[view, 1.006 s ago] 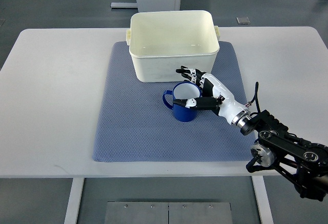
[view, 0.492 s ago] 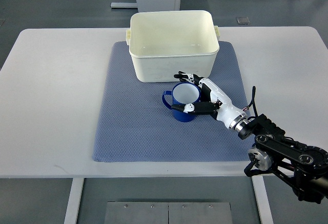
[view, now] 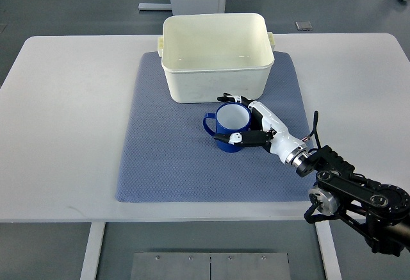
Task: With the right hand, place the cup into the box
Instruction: 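Close the right hand fingers around the blue mug's body, then lift the blue mug with the right hand above the cream tub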
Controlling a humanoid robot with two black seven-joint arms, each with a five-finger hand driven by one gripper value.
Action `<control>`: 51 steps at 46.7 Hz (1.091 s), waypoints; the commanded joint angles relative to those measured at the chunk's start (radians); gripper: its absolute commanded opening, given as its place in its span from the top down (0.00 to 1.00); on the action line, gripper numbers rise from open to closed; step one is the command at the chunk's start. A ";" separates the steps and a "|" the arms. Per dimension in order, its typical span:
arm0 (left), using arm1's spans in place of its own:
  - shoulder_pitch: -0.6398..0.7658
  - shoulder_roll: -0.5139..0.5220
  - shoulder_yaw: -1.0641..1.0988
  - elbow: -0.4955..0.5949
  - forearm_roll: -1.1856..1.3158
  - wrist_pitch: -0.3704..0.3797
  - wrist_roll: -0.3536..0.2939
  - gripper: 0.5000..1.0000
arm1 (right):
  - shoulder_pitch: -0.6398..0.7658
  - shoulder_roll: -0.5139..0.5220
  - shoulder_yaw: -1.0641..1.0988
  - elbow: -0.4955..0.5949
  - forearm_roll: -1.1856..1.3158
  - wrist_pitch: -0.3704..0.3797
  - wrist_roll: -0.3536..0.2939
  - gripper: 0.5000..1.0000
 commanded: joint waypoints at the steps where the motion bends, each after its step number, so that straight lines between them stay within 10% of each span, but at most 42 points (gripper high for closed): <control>1: 0.000 0.000 -0.001 0.000 0.000 0.000 0.000 0.00 | 0.000 0.011 -0.001 -0.016 0.000 0.000 0.004 0.05; 19: 0.000 0.000 -0.001 0.000 0.000 0.000 0.000 0.00 | 0.002 0.028 -0.012 -0.036 0.000 0.000 0.006 0.20; 33: 0.000 0.000 -0.001 0.000 0.000 0.000 0.000 0.00 | 0.003 0.035 -0.023 -0.065 0.000 0.000 0.015 1.00; 51: 0.000 0.000 -0.001 0.000 0.000 0.000 0.000 0.00 | 0.015 0.023 -0.031 -0.049 0.005 -0.006 0.088 1.00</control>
